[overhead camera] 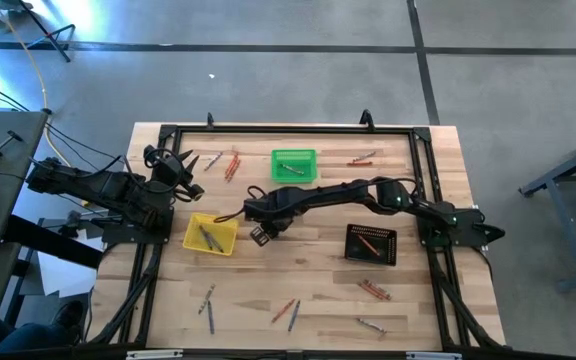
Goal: Sort crayons
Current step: Put the blue crayon into the yellow basket
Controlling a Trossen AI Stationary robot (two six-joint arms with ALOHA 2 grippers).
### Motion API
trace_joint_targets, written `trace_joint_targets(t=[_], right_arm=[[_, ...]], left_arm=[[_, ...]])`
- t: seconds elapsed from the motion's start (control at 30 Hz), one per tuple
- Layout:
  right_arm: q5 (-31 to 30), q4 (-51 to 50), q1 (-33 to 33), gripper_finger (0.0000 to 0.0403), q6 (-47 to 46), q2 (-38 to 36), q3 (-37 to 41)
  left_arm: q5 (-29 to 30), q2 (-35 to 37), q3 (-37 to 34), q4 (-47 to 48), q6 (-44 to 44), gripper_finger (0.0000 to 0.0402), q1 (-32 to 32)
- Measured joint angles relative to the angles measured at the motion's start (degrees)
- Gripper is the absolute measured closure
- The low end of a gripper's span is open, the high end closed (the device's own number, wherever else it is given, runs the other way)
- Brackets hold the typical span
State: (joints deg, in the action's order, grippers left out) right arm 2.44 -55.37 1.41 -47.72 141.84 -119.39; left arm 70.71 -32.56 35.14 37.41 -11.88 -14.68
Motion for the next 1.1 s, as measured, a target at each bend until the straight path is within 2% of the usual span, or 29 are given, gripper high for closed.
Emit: trace_joint_targets(t=[0.23, 0.63, 0.83, 1.1], right_arm=[[-2.7, 0.7, 0.9, 0.0305, -1.3, 0.0, 0.1], [-8.6, 1.1, 2.9, 0.0353, -3.1, 0.1, 0.2], [-8.0, 2.1, 3.0, 0.0395, -2.2, 0.1, 0.2], [-6.7, 2.5, 2.9, 0.0398, -1.1, -0.2, 0.2]], left_arm=[[0.0, 0.0, 0.0, 0.0, 0.0, 0.0316, 0.0], [0.0, 0.0, 0.0, 0.1, 0.0, 0.0316, 0.0], [0.0, 0.0, 0.0, 0.1, 0.0, 0.0316, 0.0], [0.0, 0.0, 0.0, 0.1, 0.0, 0.0316, 0.0]])
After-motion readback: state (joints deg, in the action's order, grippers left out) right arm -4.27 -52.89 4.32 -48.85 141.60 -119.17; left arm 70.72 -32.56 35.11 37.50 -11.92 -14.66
